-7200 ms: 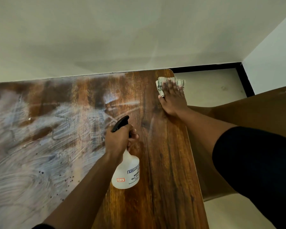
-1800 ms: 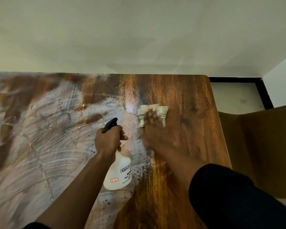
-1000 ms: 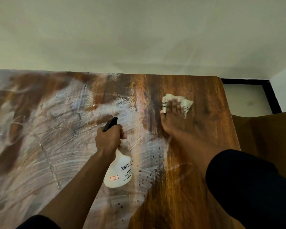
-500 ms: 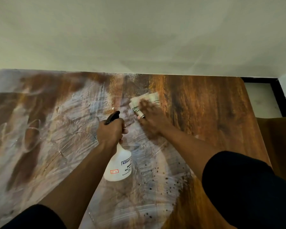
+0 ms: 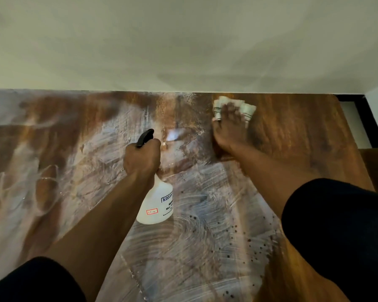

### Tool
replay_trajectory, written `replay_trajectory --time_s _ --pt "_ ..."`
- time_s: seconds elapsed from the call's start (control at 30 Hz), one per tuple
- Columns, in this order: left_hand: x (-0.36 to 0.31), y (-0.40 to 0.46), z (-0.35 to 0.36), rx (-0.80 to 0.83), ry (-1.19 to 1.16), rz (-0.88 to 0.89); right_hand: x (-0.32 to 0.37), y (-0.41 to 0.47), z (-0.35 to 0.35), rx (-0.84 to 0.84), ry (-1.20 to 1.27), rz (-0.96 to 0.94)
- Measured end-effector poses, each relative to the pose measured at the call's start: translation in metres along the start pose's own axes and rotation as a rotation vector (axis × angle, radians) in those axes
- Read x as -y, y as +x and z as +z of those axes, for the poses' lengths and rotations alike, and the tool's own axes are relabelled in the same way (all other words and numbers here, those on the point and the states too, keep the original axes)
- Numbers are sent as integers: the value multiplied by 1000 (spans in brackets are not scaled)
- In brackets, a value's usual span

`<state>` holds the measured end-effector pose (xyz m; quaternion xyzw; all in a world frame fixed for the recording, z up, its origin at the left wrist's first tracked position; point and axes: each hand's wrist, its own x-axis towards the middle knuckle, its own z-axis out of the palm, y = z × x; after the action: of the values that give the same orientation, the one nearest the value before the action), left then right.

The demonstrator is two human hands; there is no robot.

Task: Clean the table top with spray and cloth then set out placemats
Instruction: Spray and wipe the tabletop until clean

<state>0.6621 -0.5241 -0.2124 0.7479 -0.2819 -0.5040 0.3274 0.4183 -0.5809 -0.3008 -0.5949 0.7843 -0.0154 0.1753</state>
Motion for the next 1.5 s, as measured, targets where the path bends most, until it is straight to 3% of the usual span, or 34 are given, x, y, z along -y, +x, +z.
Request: replay_trajectory --time_s 0.17,0.33,0.6,0.73,0.8,1.03,1.13,1.27,1.5 --pt "-15 21 -15 -17 -29 2 100 -10 32 103 -108 -454" --pt "-30 42 -20 7 -23 -20 89 2 29 135 -112 -611" --pt "-34 57 -27 67 -42 -4 34 51 -5 -21 23 -97" --pt "-26 65 -36 102 -73 9 58 66 -2 -25 58 84" --pt "-23 65 -40 101 -86 11 85 63 5 -14 48 19" --pt "-13 62 -61 45 -115 -34 216 30 41 124 -70 -464" --pt "-13 61 -72 3 -108 -60 229 18 50 172 -79 -627" --pt "-11 57 -82 -29 -138 -54 201 25 35 195 -76 -609" --pt "0 40 -89 -13 -163 -99 109 11 16 49 -39 -299"
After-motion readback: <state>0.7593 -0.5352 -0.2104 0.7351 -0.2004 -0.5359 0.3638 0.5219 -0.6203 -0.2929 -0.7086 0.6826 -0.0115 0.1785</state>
